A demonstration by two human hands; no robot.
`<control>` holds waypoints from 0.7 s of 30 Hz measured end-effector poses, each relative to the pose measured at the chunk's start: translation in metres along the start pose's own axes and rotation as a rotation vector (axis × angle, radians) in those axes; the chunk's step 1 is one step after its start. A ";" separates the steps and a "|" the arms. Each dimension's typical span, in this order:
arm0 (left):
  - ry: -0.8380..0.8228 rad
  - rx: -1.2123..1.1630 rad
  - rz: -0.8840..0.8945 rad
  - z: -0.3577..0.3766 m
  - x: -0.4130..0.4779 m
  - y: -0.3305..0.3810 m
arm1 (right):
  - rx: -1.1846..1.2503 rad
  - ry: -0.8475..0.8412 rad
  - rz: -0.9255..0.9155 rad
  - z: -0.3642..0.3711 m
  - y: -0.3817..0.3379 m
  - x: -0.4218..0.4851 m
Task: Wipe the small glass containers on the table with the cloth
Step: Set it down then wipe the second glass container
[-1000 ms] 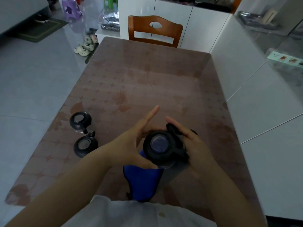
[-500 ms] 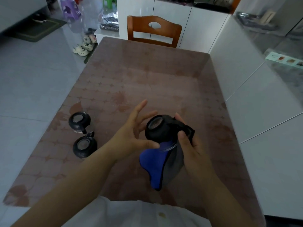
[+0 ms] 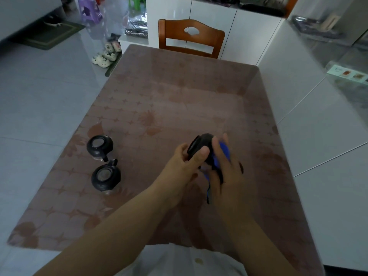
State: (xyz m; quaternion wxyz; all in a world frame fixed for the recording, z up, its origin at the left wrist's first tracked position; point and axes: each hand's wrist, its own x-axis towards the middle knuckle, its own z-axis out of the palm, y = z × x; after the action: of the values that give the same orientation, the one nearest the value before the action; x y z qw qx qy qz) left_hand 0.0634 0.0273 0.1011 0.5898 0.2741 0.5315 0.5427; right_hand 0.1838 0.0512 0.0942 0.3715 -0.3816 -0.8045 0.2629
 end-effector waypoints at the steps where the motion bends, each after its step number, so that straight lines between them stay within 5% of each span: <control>1: 0.018 -0.042 -0.019 0.001 0.000 0.000 | -0.018 -0.038 -0.033 0.004 0.001 -0.002; 7: 0.068 -0.175 -0.001 -0.016 0.003 0.001 | 0.254 -0.247 0.033 -0.005 -0.002 -0.002; 11: 0.024 -0.216 0.043 -0.032 0.007 0.001 | 0.496 -0.150 0.334 -0.021 -0.003 0.006; 14: -0.019 -0.188 0.091 -0.038 0.008 0.000 | 0.512 -0.057 0.383 -0.028 -0.002 0.013; 17: -0.083 -0.116 0.118 -0.037 0.007 -0.001 | 0.432 -0.043 0.266 -0.032 -0.009 0.023; 21: -0.193 -0.034 0.177 -0.033 0.004 -0.004 | 0.121 -0.235 -0.037 -0.017 -0.018 0.024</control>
State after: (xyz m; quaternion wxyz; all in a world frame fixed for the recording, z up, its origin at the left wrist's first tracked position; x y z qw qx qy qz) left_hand 0.0334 0.0215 0.0869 0.5926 0.3609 0.4364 0.5728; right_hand 0.1796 0.0629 0.1271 0.3018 -0.3103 -0.8320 0.3469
